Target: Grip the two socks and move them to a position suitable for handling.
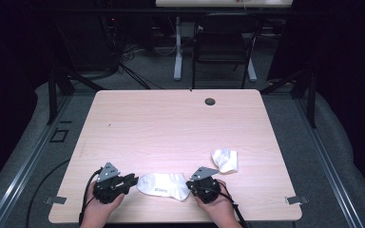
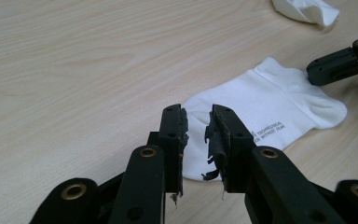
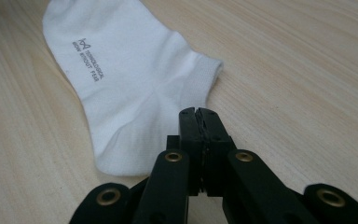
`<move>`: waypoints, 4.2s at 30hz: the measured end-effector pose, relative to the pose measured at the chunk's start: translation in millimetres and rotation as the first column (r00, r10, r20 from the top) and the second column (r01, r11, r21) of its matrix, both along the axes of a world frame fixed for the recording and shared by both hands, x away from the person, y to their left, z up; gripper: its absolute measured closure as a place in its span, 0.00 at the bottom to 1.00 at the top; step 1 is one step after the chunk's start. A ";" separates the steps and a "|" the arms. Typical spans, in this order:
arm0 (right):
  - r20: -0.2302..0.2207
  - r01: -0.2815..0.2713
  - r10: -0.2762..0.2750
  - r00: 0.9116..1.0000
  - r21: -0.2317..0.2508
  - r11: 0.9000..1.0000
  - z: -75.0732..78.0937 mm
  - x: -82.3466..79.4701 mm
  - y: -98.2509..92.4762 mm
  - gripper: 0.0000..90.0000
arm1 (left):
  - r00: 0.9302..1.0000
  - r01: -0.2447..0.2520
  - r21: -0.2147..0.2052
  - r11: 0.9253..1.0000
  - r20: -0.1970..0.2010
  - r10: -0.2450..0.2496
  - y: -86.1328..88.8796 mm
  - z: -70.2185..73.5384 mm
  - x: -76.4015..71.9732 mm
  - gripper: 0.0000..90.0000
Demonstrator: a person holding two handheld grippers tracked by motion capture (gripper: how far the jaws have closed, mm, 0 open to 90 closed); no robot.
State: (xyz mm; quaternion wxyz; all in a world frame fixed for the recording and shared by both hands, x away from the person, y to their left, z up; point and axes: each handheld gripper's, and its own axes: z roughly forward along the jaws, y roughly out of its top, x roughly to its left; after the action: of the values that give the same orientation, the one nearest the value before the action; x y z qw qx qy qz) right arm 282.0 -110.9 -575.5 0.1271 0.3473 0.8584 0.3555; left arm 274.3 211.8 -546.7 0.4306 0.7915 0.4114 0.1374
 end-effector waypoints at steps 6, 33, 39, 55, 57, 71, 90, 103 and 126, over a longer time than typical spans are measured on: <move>0.000 -0.005 0.005 1.000 -0.003 1.000 0.2 0.1 -0.2 0.99 | 0.999 0.041 0.028 0.999 -0.004 -0.041 -13.8 -11.5 14.7 0.81; -0.057 0.007 -0.007 0.998 -0.001 1.000 3.5 -4.0 -12.0 0.99 | 0.991 0.120 0.070 0.990 -0.064 -0.115 -32.6 -35.8 0.5 0.76; -0.046 0.018 -0.017 0.999 0.018 1.000 9.8 -4.8 -13.8 0.94 | 0.991 0.124 0.048 0.991 -0.063 -0.121 -32.8 -33.0 0.0 0.71; 0.090 0.358 -0.366 0.926 0.101 0.928 30.0 22.1 -92.2 0.83 | 0.997 0.082 0.010 0.997 0.009 -0.082 -19.2 -21.5 12.6 0.61; 0.090 0.374 -0.381 0.920 0.085 0.923 27.7 29.0 -92.1 0.81 | 0.997 0.083 0.014 0.996 0.003 -0.083 -19.5 -21.6 13.2 0.61; 0.037 0.382 -0.381 0.924 -0.007 0.924 9.4 55.6 -80.8 0.76 | 0.996 0.093 0.017 0.996 -0.005 -0.093 -22.7 -22.9 14.4 0.61; -0.009 0.255 -0.255 0.967 -0.028 0.967 3.0 64.3 -33.5 0.97 | 0.996 0.089 0.027 0.996 -0.011 -0.088 -25.8 -25.7 16.5 0.61; -0.025 0.127 -0.127 0.992 -0.009 0.992 2.6 66.9 25.7 0.97 | 0.995 0.100 0.026 0.995 -0.011 -0.100 -26.4 -25.8 17.8 0.62; 0.015 0.073 -0.075 0.997 0.101 0.992 27.6 51.0 44.5 0.97 | 0.996 0.090 0.044 0.995 0.022 -0.091 -36.2 -12.3 34.3 0.65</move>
State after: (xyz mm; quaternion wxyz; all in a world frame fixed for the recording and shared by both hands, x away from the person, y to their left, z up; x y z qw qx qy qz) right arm 333.0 -66.4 -547.9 0.1305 0.3816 0.8248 0.3964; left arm 308.6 175.7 -559.0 0.4243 0.8166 0.3669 0.1363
